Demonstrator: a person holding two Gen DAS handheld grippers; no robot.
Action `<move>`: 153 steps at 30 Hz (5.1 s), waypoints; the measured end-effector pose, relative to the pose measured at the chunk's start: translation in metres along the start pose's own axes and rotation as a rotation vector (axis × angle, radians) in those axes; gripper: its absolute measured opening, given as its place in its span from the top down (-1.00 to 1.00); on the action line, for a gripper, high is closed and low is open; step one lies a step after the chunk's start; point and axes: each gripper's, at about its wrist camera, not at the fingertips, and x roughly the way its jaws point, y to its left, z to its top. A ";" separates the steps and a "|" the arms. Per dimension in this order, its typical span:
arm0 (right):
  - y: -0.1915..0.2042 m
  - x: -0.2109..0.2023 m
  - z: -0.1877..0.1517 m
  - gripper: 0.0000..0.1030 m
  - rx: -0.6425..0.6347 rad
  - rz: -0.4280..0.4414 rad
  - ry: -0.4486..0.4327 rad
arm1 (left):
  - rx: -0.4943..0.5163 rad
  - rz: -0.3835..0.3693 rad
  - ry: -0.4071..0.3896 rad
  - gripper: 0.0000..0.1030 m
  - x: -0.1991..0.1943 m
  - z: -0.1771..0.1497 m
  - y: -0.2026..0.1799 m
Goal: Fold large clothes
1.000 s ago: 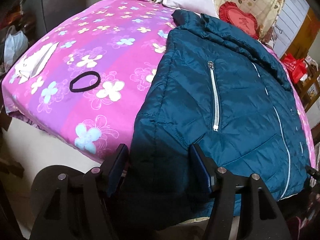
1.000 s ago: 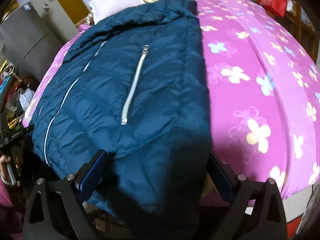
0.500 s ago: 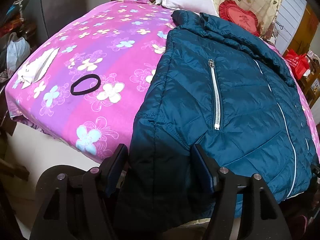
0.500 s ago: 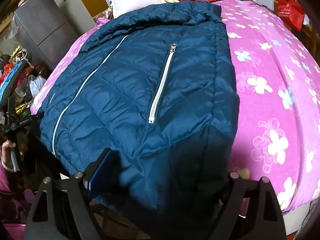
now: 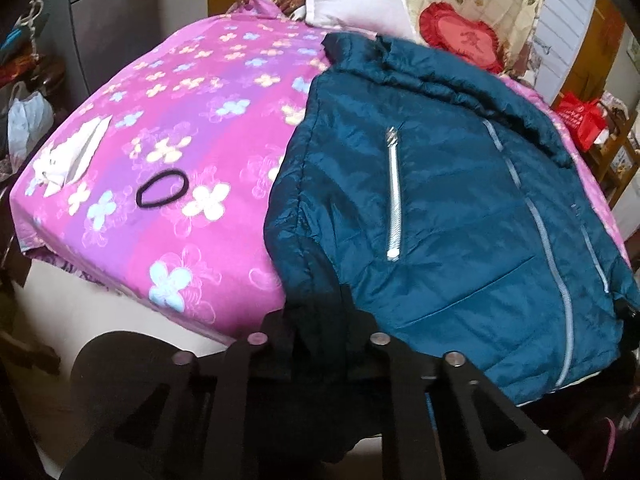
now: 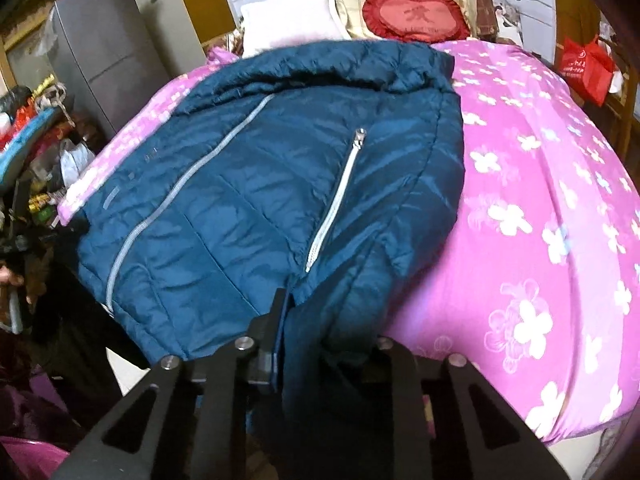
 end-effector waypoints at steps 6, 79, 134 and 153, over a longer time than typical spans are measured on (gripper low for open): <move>-0.006 -0.022 0.023 0.62 0.029 0.057 -0.080 | -0.033 -0.077 -0.062 1.00 -0.029 0.031 0.004; -0.021 0.174 0.376 -0.93 -0.084 -0.109 -0.211 | -0.042 0.086 -0.178 0.40 0.176 0.301 -0.075; 0.006 0.262 0.407 -0.93 -0.099 -0.256 -0.151 | -0.036 0.117 -0.125 0.22 0.197 0.314 -0.068; -0.095 0.275 0.395 -0.99 0.143 -0.376 -0.094 | -0.014 0.130 -0.123 0.04 0.206 0.316 -0.069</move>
